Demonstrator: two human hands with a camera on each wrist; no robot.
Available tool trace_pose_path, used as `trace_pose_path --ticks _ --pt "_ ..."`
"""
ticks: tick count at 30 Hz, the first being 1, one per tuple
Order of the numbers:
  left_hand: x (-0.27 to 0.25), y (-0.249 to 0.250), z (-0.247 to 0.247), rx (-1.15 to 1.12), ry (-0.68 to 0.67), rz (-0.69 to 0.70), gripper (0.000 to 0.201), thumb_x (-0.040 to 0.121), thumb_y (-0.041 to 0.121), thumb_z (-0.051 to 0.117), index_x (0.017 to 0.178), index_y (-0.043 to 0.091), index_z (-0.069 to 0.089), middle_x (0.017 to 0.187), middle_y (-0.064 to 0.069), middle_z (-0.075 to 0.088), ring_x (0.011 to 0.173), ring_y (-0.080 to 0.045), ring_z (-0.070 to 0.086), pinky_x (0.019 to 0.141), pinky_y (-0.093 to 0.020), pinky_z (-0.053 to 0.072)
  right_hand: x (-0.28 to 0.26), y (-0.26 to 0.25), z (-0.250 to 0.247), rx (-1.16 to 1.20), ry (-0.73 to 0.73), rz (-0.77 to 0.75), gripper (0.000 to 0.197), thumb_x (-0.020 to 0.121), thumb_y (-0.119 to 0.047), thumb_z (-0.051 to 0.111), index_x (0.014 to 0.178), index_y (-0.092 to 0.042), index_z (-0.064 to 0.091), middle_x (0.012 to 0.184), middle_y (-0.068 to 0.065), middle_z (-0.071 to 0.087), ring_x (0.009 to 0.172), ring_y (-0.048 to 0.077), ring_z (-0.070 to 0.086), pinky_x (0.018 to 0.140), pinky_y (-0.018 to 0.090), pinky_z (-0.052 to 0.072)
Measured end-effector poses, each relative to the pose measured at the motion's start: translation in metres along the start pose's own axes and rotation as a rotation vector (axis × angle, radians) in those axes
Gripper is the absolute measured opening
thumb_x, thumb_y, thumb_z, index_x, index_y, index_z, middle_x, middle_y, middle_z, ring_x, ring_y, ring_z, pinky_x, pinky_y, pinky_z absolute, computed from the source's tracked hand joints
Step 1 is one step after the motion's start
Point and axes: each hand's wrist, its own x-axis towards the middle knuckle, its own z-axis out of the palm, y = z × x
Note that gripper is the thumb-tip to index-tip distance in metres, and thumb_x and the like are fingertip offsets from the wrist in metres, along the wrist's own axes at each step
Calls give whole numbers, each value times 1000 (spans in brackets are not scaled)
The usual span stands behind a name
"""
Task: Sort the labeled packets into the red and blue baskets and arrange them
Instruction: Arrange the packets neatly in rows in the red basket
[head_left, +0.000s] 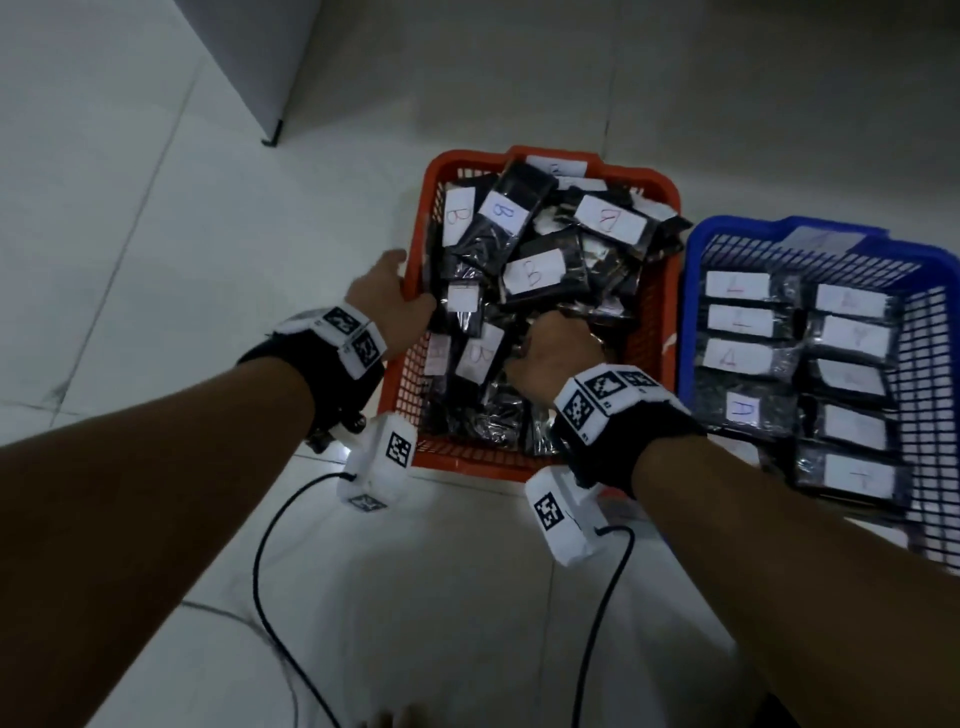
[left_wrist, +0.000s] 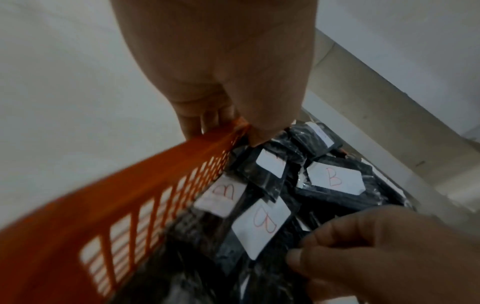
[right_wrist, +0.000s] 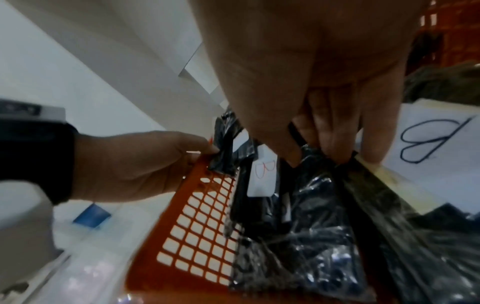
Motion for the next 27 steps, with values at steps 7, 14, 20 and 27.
trace_pose_path --ticks 7,14,20,27 --pt "-16 -14 23 -190 0 -55 30 99 32 42 120 12 49 106 -7 61 92 -25 59 81 -33 47 4 -5 13 -36 14 132 22 82 -13 71 100 0 66 113 19 64 101 35 63 72 30 48" --pt "-20 -11 23 -233 -2 -61 27 100 31 40 117 12 48 100 -10 62 88 -27 61 82 -38 51 8 3 9 70 32 86 20 77 -19 69 70 -2 61 69 5 61 54 17 55 44 20 40" --pt "-22 -5 19 -188 2 -84 27 99 32 42 117 12 49 103 -9 63 80 -21 58 70 -29 46 18 -3 9 331 41 147 39 75 -44 70 58 -9 62 59 4 62 59 21 64 44 23 46" --pt "-36 13 4 154 394 250 21 84 30 58 102 19 55 98 -2 57 84 -20 56 67 -31 46 29 0 12 566 -116 143 19 79 -25 69 68 -11 67 82 10 72 86 30 70 77 38 59"
